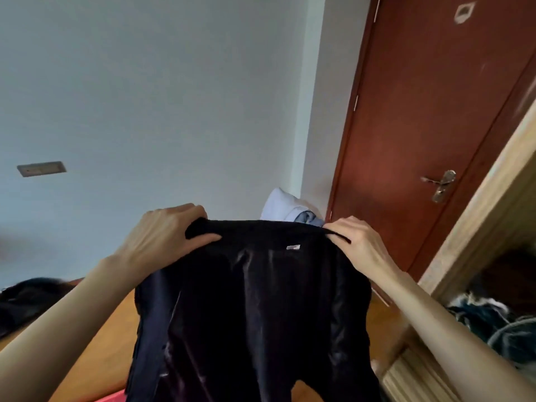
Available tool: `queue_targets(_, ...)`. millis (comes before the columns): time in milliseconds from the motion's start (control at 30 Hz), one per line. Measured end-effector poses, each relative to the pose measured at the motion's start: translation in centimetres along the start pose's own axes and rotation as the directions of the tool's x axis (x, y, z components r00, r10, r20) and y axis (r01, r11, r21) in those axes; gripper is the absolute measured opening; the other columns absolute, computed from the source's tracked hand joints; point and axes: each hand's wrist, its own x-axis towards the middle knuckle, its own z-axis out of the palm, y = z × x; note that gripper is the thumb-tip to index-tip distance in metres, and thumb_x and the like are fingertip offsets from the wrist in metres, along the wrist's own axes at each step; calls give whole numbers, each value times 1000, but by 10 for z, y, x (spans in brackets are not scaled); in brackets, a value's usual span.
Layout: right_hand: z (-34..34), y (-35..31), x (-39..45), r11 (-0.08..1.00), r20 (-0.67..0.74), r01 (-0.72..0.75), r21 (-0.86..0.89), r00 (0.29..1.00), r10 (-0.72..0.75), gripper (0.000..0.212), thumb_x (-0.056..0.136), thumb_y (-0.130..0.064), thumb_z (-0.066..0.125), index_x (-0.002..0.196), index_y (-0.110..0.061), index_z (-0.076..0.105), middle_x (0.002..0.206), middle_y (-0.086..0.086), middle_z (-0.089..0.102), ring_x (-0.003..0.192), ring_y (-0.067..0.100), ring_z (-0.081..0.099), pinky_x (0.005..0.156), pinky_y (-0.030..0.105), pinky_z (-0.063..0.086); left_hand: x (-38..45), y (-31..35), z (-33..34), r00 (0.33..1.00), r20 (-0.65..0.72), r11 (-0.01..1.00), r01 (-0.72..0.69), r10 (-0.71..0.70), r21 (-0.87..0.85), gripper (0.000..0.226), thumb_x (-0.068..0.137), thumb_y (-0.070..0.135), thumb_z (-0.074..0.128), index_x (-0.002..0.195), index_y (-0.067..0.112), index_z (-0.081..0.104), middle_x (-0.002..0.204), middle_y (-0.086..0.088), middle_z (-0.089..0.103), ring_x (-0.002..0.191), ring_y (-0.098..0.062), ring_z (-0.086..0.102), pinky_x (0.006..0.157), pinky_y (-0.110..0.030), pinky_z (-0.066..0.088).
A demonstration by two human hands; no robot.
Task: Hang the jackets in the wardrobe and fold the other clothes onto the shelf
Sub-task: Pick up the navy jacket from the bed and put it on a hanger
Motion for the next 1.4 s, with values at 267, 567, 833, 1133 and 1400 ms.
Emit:
queue_targets(267,-74,-13,15,937,-81,-345,-46,937,341,11,104,-25,62,110,-28,70,94,-17,70,67,-11,57,62,14,35,61,-11,77,943,38,943,-330,332,-48,49,108,56,25,90,23,56,77,10,57,62,-20,60,47,-26,36)
queue_targets(567,-143,-12,-8,791,-258,-592,-154,797,546,17,109,-36,47,113,-29,62,90,-4,71,83,14,66,75,39,51,160,56,116,967,32,904,-224,252,-364,33,102,59,42,111,29,49,84,5,70,77,-29,66,68,-38,42)
queue_targets(833,-214,-15,-46,683,-421,-726,79,597,683,17,106,-24,57,95,-28,69,90,-13,73,88,4,67,82,25,50,239,137,113,821,-52,598,-456,569,-659,52,93,80,39,85,31,56,61,4,61,57,-9,61,64,-35,53)
queue_targets(1133,-279,-10,-94,544,-516,-833,98,425,744,17,104,-24,58,92,-21,70,84,4,74,81,22,69,78,41,53,292,246,115,771,-177,561,-581,611,-589,50,96,71,42,70,30,53,50,13,47,47,-7,47,54,-35,46)
queue_targets(1400,-346,4,-125,493,-582,-863,110,346,735,31,98,-21,54,69,-11,60,61,11,53,59,25,50,61,38,41,312,351,91,866,-211,597,-471,454,-650,44,104,58,42,89,26,68,75,4,69,80,-30,67,72,-43,55)
